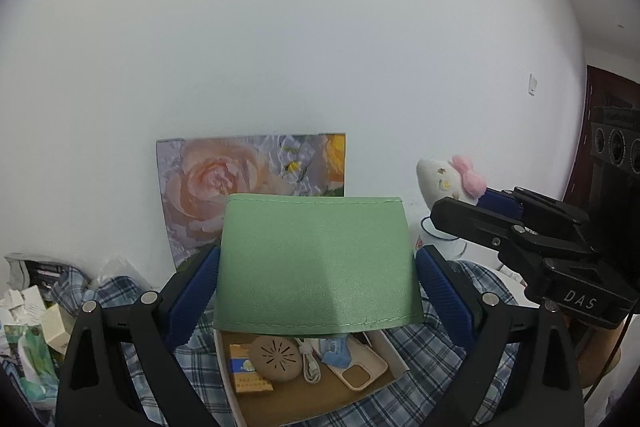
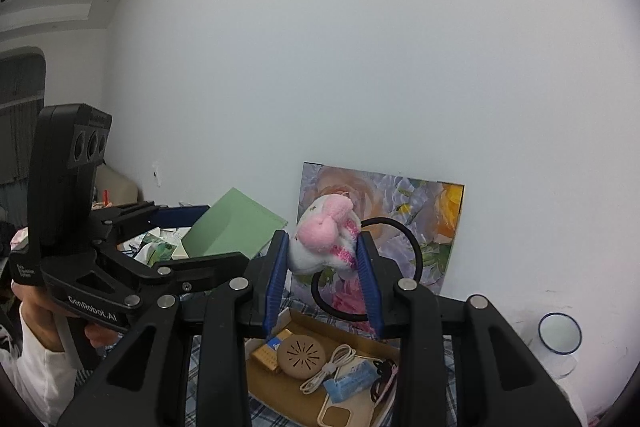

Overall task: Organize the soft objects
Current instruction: 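Lift the green cloth with the left tool while the right tool lifts the plush toy, then lower the green cloth into the box with the left tool while the right tool lowers the plush toy in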

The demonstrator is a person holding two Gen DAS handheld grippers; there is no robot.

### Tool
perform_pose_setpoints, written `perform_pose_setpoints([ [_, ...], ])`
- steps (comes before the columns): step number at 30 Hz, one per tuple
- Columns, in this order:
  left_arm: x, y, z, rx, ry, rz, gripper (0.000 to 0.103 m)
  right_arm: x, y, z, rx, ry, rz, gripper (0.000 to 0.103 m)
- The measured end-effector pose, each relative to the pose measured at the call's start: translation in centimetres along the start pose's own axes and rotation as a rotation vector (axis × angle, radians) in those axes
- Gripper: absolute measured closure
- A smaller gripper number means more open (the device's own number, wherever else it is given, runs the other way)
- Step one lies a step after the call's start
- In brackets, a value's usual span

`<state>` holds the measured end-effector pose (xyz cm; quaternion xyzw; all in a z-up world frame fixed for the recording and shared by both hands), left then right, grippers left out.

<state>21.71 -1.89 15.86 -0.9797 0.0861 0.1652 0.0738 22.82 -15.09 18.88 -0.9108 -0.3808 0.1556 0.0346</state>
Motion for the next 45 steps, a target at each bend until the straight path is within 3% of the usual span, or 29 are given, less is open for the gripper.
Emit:
perform_pose_setpoints([
  [21, 8.9, -2.2, 7.0, -0.023, -0.213, 0.052, 0.005, 8.3, 4.2, 5.6, 0.127, -0.154, -0.028, 0.070],
  [39, 14.4, -0.5, 12.7, -0.038, -0.370, 0.091, 0.005, 14.4, 6.6, 11.7, 0.208, -0.305, -0.028, 0.068],
  [42, 14.7, -0.5, 13.1, -0.040, -0.377, 0.090, 0.005, 15.0, 6.9, 12.4, 0.213, -0.324, -0.014, 0.062],
  [44, 14.9, -0.8, 13.2, -0.051, -0.373, 0.092, 0.004, 15.3, 7.1, 12.7, 0.223, -0.337, -0.013, 0.041],
  [45, 14.9, -0.9, 13.2, -0.051, -0.369, 0.092, 0.000, 15.3, 7.3, 12.8, 0.230, -0.338, -0.010, 0.036],
])
Point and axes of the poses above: each gripper's, at about its wrist camera, not at the fingertips, and x roughly the way its jaws point, y to its right, z to its underside, the point moved 5 cm from there along x, roughly the way its jaws point, and after that the axes turned 9 degrees about x, right-handed, at the moved point
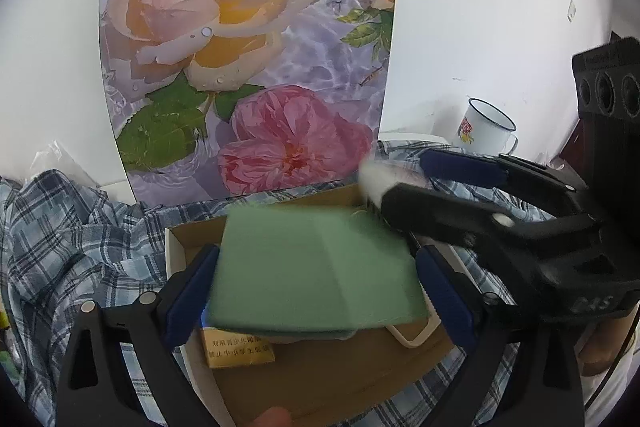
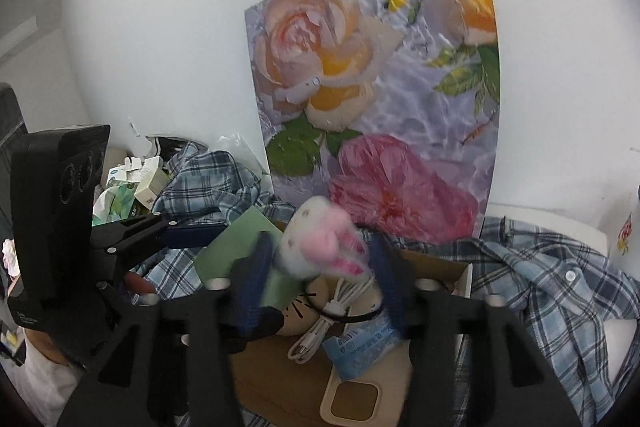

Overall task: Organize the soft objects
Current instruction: 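Lower the green cloth into the box with the left tool while the right tool lowers the plush toy in, then open both tools and raise them away from the box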

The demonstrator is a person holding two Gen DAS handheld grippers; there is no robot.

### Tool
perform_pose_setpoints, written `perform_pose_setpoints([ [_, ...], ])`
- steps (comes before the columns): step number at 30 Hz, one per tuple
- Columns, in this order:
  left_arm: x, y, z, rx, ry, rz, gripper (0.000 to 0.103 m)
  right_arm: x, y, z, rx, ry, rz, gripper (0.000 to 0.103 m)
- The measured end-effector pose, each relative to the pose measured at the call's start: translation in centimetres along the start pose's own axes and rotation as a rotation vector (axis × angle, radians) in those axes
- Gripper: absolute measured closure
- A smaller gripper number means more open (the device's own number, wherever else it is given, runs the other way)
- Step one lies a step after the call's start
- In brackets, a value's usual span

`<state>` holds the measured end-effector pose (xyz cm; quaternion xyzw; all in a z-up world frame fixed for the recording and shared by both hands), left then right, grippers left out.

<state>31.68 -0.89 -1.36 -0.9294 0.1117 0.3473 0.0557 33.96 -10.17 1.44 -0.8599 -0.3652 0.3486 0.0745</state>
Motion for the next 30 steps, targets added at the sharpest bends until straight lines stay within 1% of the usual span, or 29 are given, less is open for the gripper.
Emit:
perform_pose_setpoints([
  [1, -0.1, 0.0, 0.0, 0.005, 0.010, -0.005, 0.000, 0.0, 0.1, 0.0, 0.004, 0.003, 0.004, 0.031],
  [2, -0.1, -0.1, 0.0, 0.008, 0.013, -0.011, 0.000, 0.0, 0.3, 0.0, 0.008, 0.005, 0.007, 0.029],
  [5, 0.0, -0.1, 0.1, 0.016, 0.008, -0.026, 0.000, 0.1, 0.6, 0.0, 0.015, 0.002, 0.013, 0.024],
  [9, 0.3, -0.2, 0.1, 0.023, 0.001, -0.033, 0.000, 0.2, 0.7, 0.2, 0.019, -0.002, 0.020, 0.020],
  [11, 0.2, -0.2, 0.1, 0.027, 0.003, -0.038, 0.000, 0.2, 0.6, 0.2, 0.017, -0.002, 0.020, 0.015],
  [15, -0.2, -0.3, -0.1, 0.024, 0.012, -0.043, 0.000, 0.0, 0.4, 0.1, 0.015, 0.007, 0.019, 0.010],
  [17, -0.5, -0.5, -0.2, 0.020, 0.013, -0.051, 0.000, -0.2, 0.4, 0.0, 0.014, 0.012, 0.024, 0.004],
  [23, -1.7, -1.0, -0.6, 0.026, 0.044, -0.079, 0.000, -0.8, 0.3, -0.4, 0.003, 0.029, 0.053, 0.001],
  [27, -2.6, -1.3, -1.0, 0.041, 0.060, -0.136, 0.000, -1.2, 0.0, -0.7, -0.014, 0.030, 0.060, 0.001],
  [30, -3.5, -1.6, -1.3, 0.034, 0.068, -0.137, 0.000, -1.9, -0.4, -1.0, -0.032, 0.039, 0.073, 0.001],
])
Point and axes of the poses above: each gripper's, at about its wrist camera, not at the fingertips, and x roughly the way its jaws point, y to its right, z to its underside, the point moved 5 cm from there along x, roughly the way its jaws point, and after that the axes turned 9 degrees about x, right-handed, at the moved point
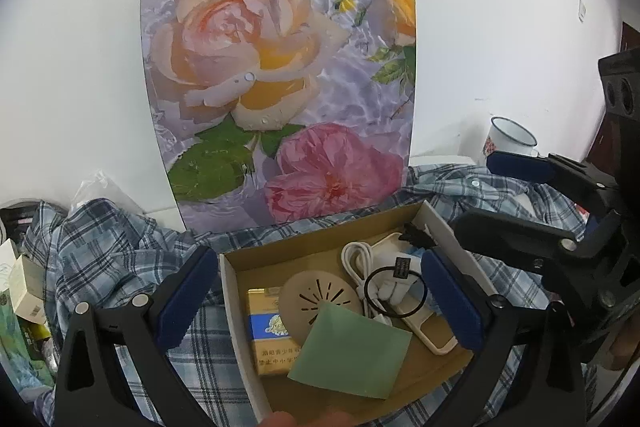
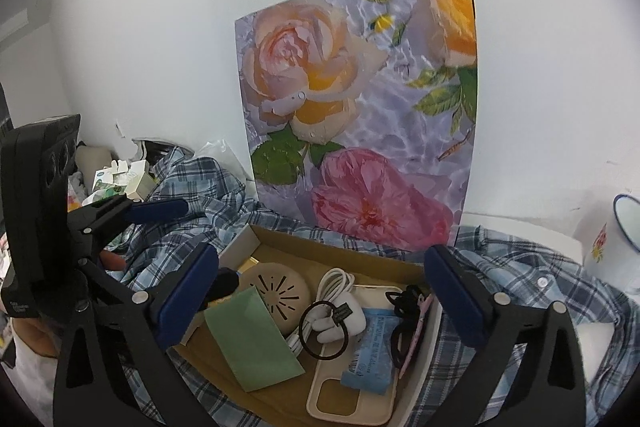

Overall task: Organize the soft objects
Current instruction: 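Open both tools and raise them away from the box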

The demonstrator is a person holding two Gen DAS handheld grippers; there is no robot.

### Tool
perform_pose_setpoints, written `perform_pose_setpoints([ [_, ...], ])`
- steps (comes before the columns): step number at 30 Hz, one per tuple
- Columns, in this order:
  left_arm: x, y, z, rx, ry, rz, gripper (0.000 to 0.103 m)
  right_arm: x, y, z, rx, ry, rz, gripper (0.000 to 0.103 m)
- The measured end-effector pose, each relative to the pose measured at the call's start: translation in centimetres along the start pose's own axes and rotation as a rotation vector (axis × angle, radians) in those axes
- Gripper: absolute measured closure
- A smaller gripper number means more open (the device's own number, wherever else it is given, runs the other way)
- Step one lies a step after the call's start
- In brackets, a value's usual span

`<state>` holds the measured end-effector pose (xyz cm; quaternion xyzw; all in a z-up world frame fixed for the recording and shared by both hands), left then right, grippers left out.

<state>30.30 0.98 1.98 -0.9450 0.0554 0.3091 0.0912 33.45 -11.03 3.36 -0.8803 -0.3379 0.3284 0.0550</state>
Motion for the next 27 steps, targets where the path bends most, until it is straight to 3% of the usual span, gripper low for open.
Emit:
perform_pose_setpoints([
  [7, -3.7, -0.5, -1.8, -0.017, 0.084, -0.017, 0.000, -3.4, -2.0, -1.8, -0.037, 0.089, 0.015, 0.000],
  [16, -11.2, 0.6, -3.9, 0.039, 0.190, -0.141, 0.000, -9.0, -5.2, -3.7, -0.092, 0.190, 0.021, 0.000],
  [27, -19.9, 2.2, -3.2, 0.018, 0.315, -0.141, 0.000, -17.2, -8.6, -2.7, -0.124, 0.300, 0.032, 0.000],
])
Point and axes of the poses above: each gripper's, at about its wrist camera, not at the fingertips, and x roughly the way its jaws point, y to its right, z to its underside, the point moved 5 cm from there along x, roughly the way its jaws point, and after that the axes turned 9 degrees about x, right-handed, at the moved point
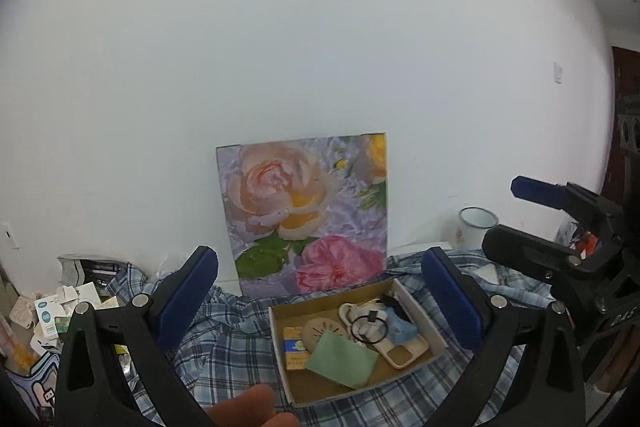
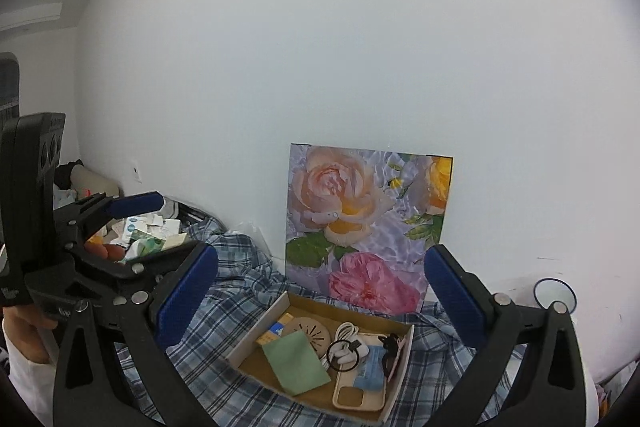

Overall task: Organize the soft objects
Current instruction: 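Open both tools and raise them away from the box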

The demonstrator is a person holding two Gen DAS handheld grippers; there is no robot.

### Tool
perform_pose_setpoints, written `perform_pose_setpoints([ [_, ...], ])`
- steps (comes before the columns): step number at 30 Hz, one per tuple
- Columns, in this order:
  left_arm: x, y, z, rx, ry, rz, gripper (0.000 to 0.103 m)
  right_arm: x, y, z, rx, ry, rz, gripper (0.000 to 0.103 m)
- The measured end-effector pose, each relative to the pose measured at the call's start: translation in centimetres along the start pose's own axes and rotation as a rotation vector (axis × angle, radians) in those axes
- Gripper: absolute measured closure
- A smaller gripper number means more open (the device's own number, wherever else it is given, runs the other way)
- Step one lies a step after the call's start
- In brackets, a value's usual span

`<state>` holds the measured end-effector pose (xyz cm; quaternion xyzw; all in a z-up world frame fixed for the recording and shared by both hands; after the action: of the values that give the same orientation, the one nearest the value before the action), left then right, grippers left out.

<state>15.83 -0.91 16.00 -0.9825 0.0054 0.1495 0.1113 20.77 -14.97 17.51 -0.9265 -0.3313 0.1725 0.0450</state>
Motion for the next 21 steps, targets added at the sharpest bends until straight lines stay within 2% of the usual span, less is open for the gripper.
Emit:
perform_pose_setpoints([
  [9, -4.4, 3.0, -0.7, 0.042, 0.052, 0.022, 0.000, -5.5, -1.0, 0.2, -0.001, 0.053, 0.025, 0.000],
  [21, -10.5, 3.5, 1.5, 0.036, 0.097, 0.017, 0.000, -10.8, -4.2, 2.2, -0.043, 0.073, 0.023, 0.000],
])
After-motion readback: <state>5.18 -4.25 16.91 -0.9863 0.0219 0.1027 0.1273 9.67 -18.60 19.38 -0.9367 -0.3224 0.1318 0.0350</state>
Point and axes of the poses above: each gripper's, at about its wrist camera, not at the fingertips, and x roughly the way its jaws point, y to its right, z to its underside, the point moved 5 cm from there along x, roughly the way its jaws point, and after that the axes turned 9 degrees about x, right-handed, at the moved point
